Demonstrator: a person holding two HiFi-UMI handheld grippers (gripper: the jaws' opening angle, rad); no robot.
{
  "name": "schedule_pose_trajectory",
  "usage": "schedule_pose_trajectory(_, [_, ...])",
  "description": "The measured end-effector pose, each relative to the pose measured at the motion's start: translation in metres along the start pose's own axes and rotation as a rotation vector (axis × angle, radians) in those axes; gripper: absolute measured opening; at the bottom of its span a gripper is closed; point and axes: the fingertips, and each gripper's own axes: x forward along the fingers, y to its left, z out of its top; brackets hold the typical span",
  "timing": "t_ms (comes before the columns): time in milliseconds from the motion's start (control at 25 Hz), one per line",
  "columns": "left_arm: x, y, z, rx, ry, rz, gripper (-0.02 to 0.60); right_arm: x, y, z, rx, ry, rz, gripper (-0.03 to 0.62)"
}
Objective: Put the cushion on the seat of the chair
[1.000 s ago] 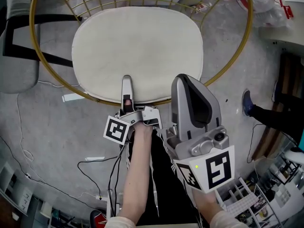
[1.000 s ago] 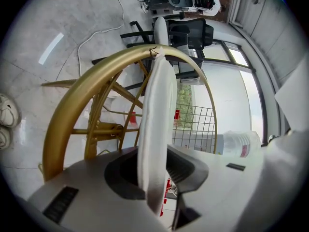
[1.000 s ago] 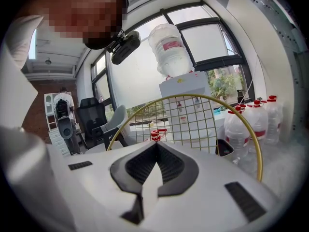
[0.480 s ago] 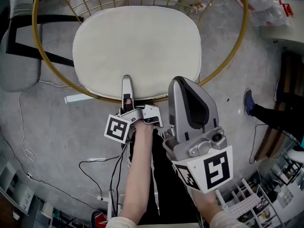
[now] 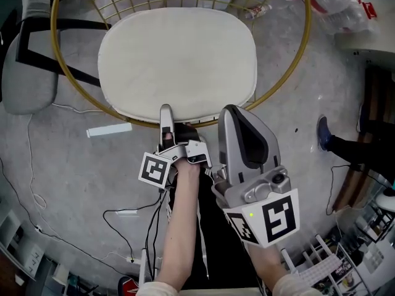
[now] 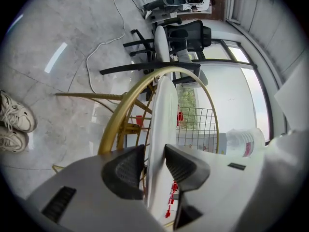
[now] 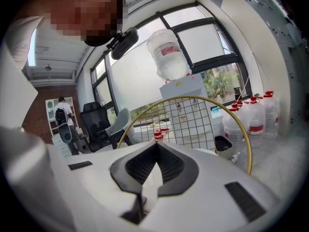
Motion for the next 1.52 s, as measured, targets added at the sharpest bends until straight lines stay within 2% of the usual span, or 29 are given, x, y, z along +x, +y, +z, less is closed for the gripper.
schedule_pose_trajectory(320, [-0.021,0.008,0.003,0.002,-0.017,0.033,0.135,-0.012,0.014,-0.003,0.011,0.012,0.026,0.015])
schedule_pose_trajectory(640, [-0.035,0.011,0.008,-0.004,-0.033,0.08,0.141,-0.018,0.014,-0.003,0.004,0.032,0.01,0.015])
schedule_pose_trajectory(720, [-0.042,0.011,0.014,0.052,-0.027,0.102,0.141,-0.019,0.014,-0.001,-0.015,0.038,-0.002,0.015])
schedule_pose_trajectory(840, [-0.058,0.008,0.03,0.188,-0.019,0.143,0.141,-0.02,0.018,0.004,-0.049,0.05,-0.016,0.015])
schedule_pose_trajectory(960, [-0.066,-0.01,0.039,0.24,-0.036,0.161,0.14,-0.021,0.019,0.015,-0.048,0.051,-0.035,0.015])
schedule_pose_trajectory(1040, [-0.063,-0.03,0.044,0.288,-0.042,0.147,0.14,-0.019,0.02,0.025,-0.048,0.039,-0.049,0.015])
schedule_pose_trajectory(1200, [-0.049,-0.094,0.054,0.439,-0.053,0.087,0.14,-0.015,0.027,0.056,-0.049,0.002,-0.066,0.015])
schedule_pose_trajectory(1360, [-0.038,-0.192,0.056,0.626,-0.084,-0.018,0.126,-0.016,0.036,0.111,-0.067,-0.058,-0.078,0.015])
schedule_pose_trajectory(1520, [-0.035,-0.31,0.052,0.787,-0.128,-0.167,0.099,-0.016,0.05,0.182,-0.089,-0.16,-0.081,0.015])
